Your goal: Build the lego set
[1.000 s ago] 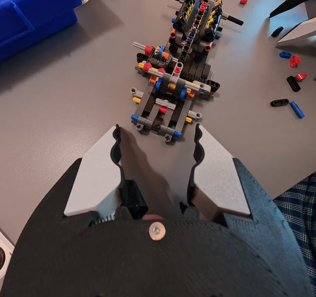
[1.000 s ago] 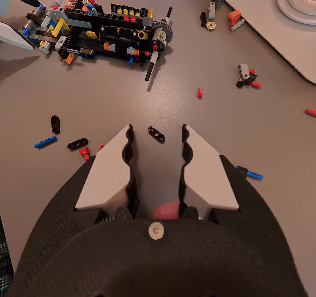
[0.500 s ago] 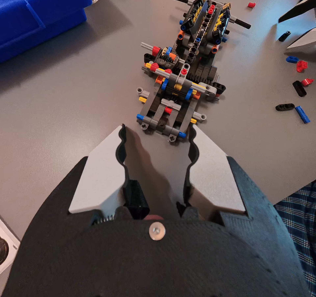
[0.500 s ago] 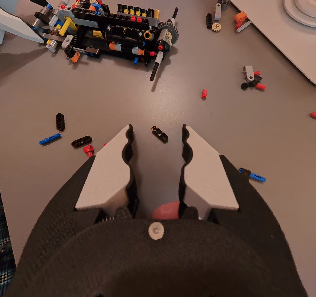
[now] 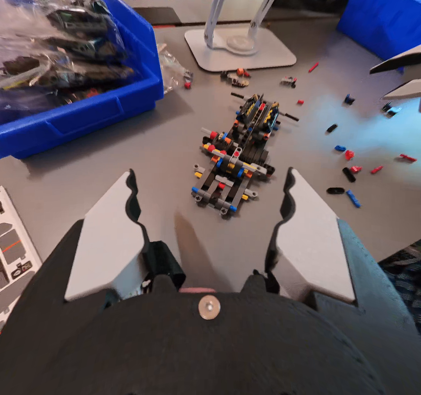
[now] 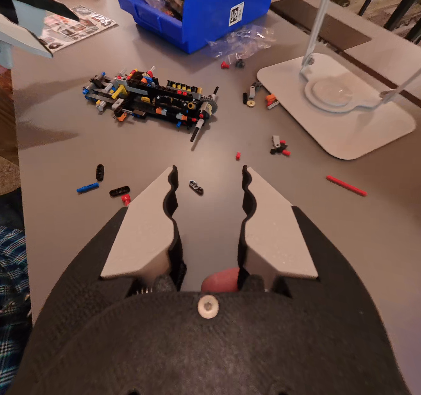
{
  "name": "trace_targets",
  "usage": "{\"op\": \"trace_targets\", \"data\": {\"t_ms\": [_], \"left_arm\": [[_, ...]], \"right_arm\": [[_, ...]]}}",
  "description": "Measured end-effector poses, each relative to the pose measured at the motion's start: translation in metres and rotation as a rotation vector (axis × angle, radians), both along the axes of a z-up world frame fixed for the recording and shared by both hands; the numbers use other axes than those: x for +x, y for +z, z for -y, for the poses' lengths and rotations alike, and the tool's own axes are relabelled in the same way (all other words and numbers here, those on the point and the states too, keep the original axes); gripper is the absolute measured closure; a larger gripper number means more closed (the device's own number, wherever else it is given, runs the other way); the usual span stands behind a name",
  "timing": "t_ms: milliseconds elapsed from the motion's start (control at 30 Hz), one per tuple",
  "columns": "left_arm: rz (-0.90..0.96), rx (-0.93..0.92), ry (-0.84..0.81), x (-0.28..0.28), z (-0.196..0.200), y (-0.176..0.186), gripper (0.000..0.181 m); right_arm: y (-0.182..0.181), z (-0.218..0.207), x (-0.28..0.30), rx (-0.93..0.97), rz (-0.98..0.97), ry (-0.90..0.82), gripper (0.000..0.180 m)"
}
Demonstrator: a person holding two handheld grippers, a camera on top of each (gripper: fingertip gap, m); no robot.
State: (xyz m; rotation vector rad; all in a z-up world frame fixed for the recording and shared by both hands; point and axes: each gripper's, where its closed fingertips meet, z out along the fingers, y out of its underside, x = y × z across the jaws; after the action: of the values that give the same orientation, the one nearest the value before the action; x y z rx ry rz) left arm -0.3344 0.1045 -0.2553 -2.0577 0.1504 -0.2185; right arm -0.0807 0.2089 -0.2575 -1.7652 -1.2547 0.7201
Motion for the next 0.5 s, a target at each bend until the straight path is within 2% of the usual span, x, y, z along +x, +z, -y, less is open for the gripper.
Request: {"op": "trace_targets", "data": {"t_ms": [33,200,367,500], "left_arm": [[0.015,0.004,-0.002,0.003,0.001,0.004,0.051],[-0.023,0.000,0.065,0.000,0.010,0.003,0.029],[-0.149,-0.071,0.087,-0.006,0.019,-0.021,0.043],[-0.130,-0.085,0.042,0.003,0.015,-0.027,0.062]], "right_arm": [[0.003,-0.001,0.006,0.005,-0.004,-0.010,0.126],[0.010,0.000,0.030,0.010,-0.039,-0.046,0.127],[0.000,0.014,0.042,0.019,-0.037,-0.049,0.128],[-0.003,0.021,0.045,0.079,-0.034,-0.052,0.132]]}}
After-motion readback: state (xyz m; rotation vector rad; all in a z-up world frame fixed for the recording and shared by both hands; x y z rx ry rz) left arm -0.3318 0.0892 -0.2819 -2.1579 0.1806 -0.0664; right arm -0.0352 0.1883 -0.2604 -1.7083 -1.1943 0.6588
